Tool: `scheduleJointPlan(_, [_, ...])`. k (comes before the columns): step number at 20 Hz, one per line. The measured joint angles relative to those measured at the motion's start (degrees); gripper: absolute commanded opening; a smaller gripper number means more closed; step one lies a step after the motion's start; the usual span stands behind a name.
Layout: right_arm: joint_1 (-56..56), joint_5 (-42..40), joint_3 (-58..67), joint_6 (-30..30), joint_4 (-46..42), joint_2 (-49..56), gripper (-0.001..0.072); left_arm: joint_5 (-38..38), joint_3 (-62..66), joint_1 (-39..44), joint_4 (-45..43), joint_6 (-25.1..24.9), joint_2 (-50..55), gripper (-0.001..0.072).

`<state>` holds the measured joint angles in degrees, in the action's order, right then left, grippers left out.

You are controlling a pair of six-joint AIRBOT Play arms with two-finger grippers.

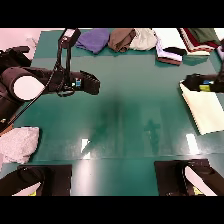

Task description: Fold the shirts.

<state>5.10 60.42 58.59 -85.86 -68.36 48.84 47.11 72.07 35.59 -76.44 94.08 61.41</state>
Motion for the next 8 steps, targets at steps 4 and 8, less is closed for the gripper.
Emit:
scheduleJointPlan(4, [-6.9,-2.5,0.1,0.0,0.6,0.0,0.0015,-0.2,0.0,0.0,0.0,0.0,0.0,0.0026])
scheduleJointPlan(8, [-9.0,-3.3,0.1,0.0,0.7,0.0,0.0015,-0.2,0.0,0.0,0.0,0.0,0.0,0.0026])
